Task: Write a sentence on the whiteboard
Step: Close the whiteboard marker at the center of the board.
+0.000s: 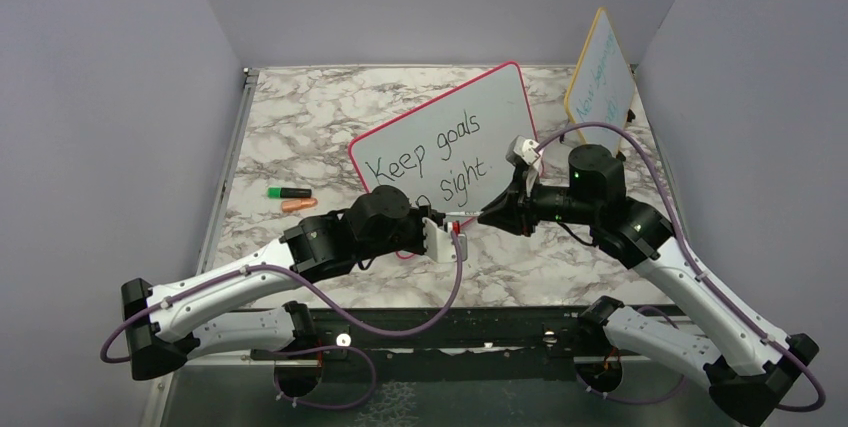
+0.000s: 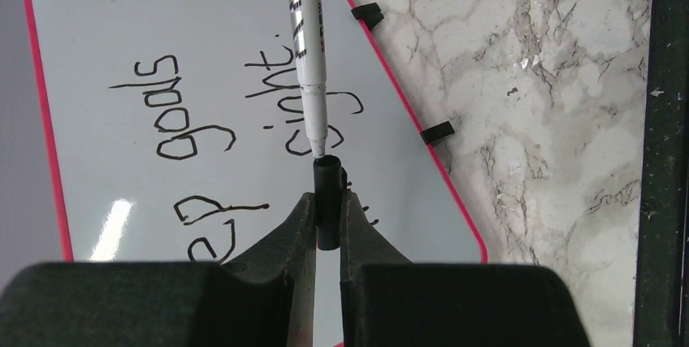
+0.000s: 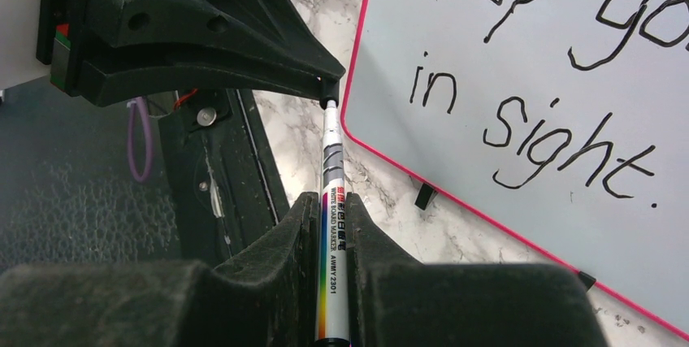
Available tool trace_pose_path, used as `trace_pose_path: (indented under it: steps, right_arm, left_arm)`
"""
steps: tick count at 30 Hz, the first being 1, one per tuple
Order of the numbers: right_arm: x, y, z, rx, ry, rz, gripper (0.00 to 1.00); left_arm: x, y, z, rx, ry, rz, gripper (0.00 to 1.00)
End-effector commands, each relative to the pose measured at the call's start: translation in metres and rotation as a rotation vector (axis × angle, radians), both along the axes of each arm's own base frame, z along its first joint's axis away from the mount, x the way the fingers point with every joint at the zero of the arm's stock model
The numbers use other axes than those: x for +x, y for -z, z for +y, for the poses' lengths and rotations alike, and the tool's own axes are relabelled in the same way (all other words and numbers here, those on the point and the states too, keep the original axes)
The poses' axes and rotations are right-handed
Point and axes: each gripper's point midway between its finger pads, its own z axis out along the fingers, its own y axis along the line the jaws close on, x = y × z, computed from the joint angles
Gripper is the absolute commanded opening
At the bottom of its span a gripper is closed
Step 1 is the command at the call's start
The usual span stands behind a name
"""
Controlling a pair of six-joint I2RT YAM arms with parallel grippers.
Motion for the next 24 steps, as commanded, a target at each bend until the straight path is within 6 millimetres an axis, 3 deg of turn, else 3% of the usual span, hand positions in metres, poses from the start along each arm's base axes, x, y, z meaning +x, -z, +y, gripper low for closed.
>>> trace_pose_path:
  steps: [1, 15, 24]
  right_arm:
    - [0.003, -0.007, 0.004, 0.023, -0.011, -0.016, 0.00]
    - [0.001, 0.002, 0.009, 0.011, -0.045, 0.014, 0.01]
    - [-0.002, 0.006, 0.011, 0.002, -0.073, 0.030, 0.00]
  left_arm:
    - [-0.006, -0.013, -0.010, -0.042, 0.037, 0.021, 0.00]
    - [-0.013, -0.031, -0.024, -0.131, 0.072, 0.058, 0.00]
    - [-0.003, -0.043, -0.025, -0.211, -0.001, 0.086, 0.00]
